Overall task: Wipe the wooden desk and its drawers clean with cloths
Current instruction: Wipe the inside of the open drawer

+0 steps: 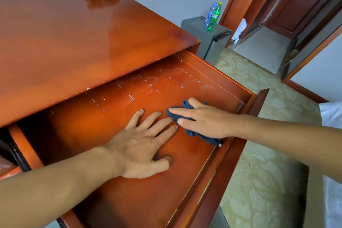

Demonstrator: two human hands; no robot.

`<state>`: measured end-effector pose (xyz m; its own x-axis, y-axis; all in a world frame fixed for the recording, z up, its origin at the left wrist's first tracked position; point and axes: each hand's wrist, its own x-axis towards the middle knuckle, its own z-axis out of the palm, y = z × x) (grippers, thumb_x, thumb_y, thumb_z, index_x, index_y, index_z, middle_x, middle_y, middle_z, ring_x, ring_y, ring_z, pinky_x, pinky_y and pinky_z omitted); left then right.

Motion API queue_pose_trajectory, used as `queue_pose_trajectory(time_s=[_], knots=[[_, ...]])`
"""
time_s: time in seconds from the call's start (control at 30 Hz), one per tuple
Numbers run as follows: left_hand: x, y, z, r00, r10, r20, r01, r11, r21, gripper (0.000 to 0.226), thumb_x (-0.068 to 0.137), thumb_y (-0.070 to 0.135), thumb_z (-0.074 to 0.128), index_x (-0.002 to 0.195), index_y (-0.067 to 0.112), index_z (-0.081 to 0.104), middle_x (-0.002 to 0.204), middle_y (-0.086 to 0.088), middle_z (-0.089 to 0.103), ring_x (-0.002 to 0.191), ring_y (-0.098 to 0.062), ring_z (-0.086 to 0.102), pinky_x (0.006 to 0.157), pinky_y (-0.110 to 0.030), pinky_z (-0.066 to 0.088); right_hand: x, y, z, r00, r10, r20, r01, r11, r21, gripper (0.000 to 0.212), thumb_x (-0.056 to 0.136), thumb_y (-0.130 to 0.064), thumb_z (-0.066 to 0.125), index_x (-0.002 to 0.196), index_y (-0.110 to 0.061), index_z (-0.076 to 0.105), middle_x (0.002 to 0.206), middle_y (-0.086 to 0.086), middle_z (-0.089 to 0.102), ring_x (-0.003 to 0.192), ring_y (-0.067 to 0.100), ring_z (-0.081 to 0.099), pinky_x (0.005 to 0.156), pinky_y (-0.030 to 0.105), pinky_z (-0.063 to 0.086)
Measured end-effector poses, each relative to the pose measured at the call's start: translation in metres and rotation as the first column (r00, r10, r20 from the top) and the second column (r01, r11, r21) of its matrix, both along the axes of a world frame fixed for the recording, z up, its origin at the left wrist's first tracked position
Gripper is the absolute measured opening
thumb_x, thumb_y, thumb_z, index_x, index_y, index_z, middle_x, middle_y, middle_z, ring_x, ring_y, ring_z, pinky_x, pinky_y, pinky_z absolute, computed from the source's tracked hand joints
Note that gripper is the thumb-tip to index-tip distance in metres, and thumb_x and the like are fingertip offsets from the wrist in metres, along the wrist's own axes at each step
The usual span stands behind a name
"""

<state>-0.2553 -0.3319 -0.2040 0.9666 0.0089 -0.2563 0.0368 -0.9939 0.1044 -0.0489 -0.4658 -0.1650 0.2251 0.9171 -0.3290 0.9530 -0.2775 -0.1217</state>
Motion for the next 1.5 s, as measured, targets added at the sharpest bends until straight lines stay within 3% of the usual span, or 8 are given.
queue_pose_trajectory(time_s=[0.2, 0.4, 0.6, 0.83, 1.0, 1.2, 1.27, 1.5], knots=[[0.001, -0.006, -0.003, 1.0, 0.012, 0.003, -0.012, 0.999, 0.048, 0.079, 0.095, 0.076, 0.01, 0.157, 0.045, -0.027, 0.167, 0.013, -0.032, 0.152, -0.017, -0.035, 0.122, -0.058, -0.022, 0.124, 0.014, -0.012, 0.88, -0.313, 0.358, 0.328, 0.944, 0.021, 0.046, 0.111, -0.035, 0.028, 0.157, -0.038, 0.027, 0.137, 0.016, 0.042, 0.098, 0.029, 0.055, 0.09, 0.041, 0.046], [0.002, -0.003, -0.005, 0.999, 0.025, -0.034, -0.022, 0.998, 0.065, 0.081, 0.086, 0.08, -0.001, 0.152, 0.046, -0.034, 0.161, 0.014, -0.043, 0.146, -0.021, -0.045, 0.121, -0.061, -0.022, 0.101, -0.005, 0.003, 0.929, -0.259, 0.264, 0.281, 0.958, -0.049, 0.041, 0.107, -0.038, 0.042, 0.144, -0.019, 0.038, 0.137, 0.01, 0.043, 0.113, 0.031, 0.054, 0.096, 0.044, 0.047], [0.002, -0.003, -0.004, 0.998, 0.033, -0.045, -0.03, 0.998, 0.06, 0.088, 0.075, 0.08, -0.011, 0.152, 0.046, -0.035, 0.161, 0.013, -0.043, 0.147, -0.021, -0.044, 0.121, -0.061, -0.021, 0.087, -0.028, 0.03, 0.889, -0.193, 0.416, 0.306, 0.925, -0.223, 0.037, 0.104, -0.043, 0.049, 0.122, -0.011, 0.05, 0.08, -0.001, 0.056, 0.071, 0.014, 0.054, 0.065, 0.035, 0.047], [0.004, -0.004, -0.006, 0.997, 0.03, -0.068, -0.025, 0.998, 0.064, 0.087, 0.082, 0.084, -0.004, 0.154, 0.044, -0.033, 0.162, 0.013, -0.041, 0.148, -0.021, -0.043, 0.121, -0.061, -0.021, -0.064, -0.018, 0.052, 0.996, 0.091, 0.023, -0.082, 0.958, -0.273, 0.031, 0.091, -0.055, 0.065, 0.105, -0.027, 0.066, 0.07, -0.007, 0.065, 0.064, 0.006, 0.059, 0.051, 0.021, 0.04], [0.004, 0.002, -0.004, 0.998, 0.019, -0.067, -0.019, 1.0, 0.01, 0.087, 0.088, 0.085, 0.005, 0.158, 0.044, -0.026, 0.164, 0.015, -0.036, 0.149, -0.016, -0.041, 0.122, -0.057, -0.023, -0.08, -0.012, 0.043, 0.984, -0.025, -0.174, -0.024, 0.962, -0.273, 0.029, 0.084, -0.051, 0.075, 0.098, -0.026, 0.066, 0.073, -0.001, 0.073, 0.06, 0.008, 0.064, 0.052, 0.027, 0.048], [0.006, 0.005, 0.0, 0.999, 0.026, -0.047, -0.028, 0.999, -0.044, 0.083, 0.092, 0.083, 0.015, 0.159, 0.048, -0.019, 0.166, 0.02, -0.03, 0.151, -0.012, -0.036, 0.124, -0.053, -0.022, 0.052, -0.02, 0.047, 0.921, -0.245, 0.302, 0.327, 0.909, -0.258, 0.039, 0.096, -0.037, 0.069, 0.125, -0.016, 0.054, 0.083, -0.002, 0.057, 0.073, 0.012, 0.054, 0.062, 0.03, 0.046], [0.004, 0.008, -0.001, 0.999, 0.027, -0.043, -0.029, 0.999, -0.044, 0.083, 0.091, 0.085, 0.014, 0.159, 0.049, -0.019, 0.166, 0.02, -0.03, 0.151, -0.012, -0.036, 0.124, -0.053, -0.021, 0.07, -0.02, 0.044, 0.901, -0.285, 0.327, 0.369, 0.899, -0.234, 0.045, 0.097, -0.035, 0.067, 0.133, -0.013, 0.051, 0.085, -0.002, 0.055, 0.079, 0.015, 0.055, 0.071, 0.034, 0.05], [0.003, 0.009, -0.001, 0.998, 0.033, -0.051, -0.035, 0.999, -0.04, 0.087, 0.088, 0.089, 0.012, 0.16, 0.049, -0.017, 0.167, 0.019, -0.028, 0.152, -0.013, -0.033, 0.124, -0.053, -0.02, -0.041, -0.013, 0.056, 0.983, 0.085, 0.162, -0.021, 0.931, -0.364, 0.035, 0.095, -0.047, 0.065, 0.12, -0.025, 0.052, 0.077, -0.01, 0.052, 0.064, 0.004, 0.049, 0.052, 0.022, 0.031]])
